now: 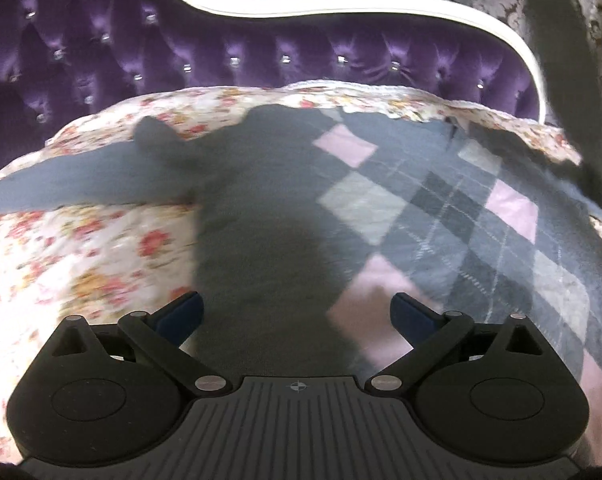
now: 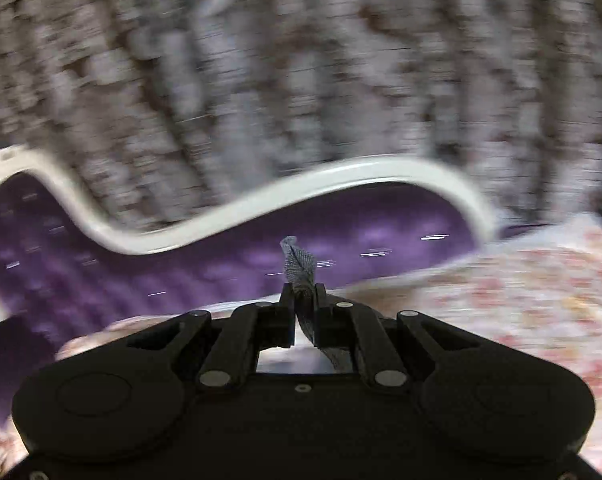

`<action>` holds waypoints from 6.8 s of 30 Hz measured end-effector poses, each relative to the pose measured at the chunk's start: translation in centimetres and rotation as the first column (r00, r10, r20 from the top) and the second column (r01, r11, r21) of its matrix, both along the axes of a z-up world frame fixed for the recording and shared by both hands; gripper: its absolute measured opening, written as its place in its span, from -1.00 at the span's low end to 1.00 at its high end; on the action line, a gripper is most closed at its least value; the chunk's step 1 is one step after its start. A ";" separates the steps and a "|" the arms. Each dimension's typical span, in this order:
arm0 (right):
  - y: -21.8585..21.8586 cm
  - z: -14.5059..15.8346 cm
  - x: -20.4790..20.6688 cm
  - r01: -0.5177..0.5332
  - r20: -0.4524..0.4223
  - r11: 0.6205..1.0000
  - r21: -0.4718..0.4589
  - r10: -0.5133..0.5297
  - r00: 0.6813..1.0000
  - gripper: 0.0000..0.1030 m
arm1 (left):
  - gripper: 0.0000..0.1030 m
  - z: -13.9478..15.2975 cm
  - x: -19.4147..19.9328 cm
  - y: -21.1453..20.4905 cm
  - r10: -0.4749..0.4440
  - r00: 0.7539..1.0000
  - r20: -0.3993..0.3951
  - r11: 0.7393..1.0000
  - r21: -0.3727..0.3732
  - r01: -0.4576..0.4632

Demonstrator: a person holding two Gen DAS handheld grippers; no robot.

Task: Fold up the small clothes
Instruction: 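Carry the held sleeve across the sweater body with the right tool, release, then move the left tool to the other sleeve cuff and grasp it, then lift the held sleeve and fold it across the body with the left tool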

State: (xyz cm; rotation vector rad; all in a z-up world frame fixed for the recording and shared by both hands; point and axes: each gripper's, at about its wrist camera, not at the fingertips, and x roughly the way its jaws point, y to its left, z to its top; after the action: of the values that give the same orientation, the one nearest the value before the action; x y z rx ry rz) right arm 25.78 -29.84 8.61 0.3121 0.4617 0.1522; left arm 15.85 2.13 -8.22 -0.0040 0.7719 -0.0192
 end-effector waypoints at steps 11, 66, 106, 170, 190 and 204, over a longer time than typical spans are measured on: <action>21.2 -9.4 4.4 -0.301 -0.118 0.953 -0.025 0.296 0.948 -0.71 | 0.96 0.4 -2.1 6.3 0.075 0.997 -0.005 0.996 0.053 -0.075; -1.9 -16.2 0.8 0.138 -0.177 0.981 -0.139 -0.162 0.971 -0.19 | 1.00 -3.3 3.8 -0.1 -0.042 0.997 0.069 0.998 0.039 0.039; 17.3 -21.3 -7.7 -0.101 -0.124 0.968 -0.230 0.074 0.990 0.99 | 0.97 0.5 5.2 25.2 0.384 0.922 0.053 0.922 -0.075 -0.380; 8.7 -17.2 -10.4 -0.061 -0.087 0.998 0.003 0.061 0.994 0.98 | -0.84 12.1 12.8 -7.1 -0.283 0.918 0.279 0.946 -0.079 0.316; 4.4 -17.1 -11.3 0.013 -0.119 1.000 0.027 -0.010 0.993 0.98 | 0.20 8.7 7.0 -4.6 -0.332 0.884 0.330 0.934 -0.015 0.357; 7.9 -15.0 -5.6 -0.003 -0.071 0.989 -0.146 -0.007 0.997 0.99 | 0.33 -3.2 6.7 5.6 0.027 0.996 0.081 1.000 0.006 -0.027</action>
State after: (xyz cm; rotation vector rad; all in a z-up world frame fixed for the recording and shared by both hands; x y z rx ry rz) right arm 20.17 -21.93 -6.36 0.1747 0.5405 0.1046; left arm 22.55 7.74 -11.46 -0.0072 0.6903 0.0087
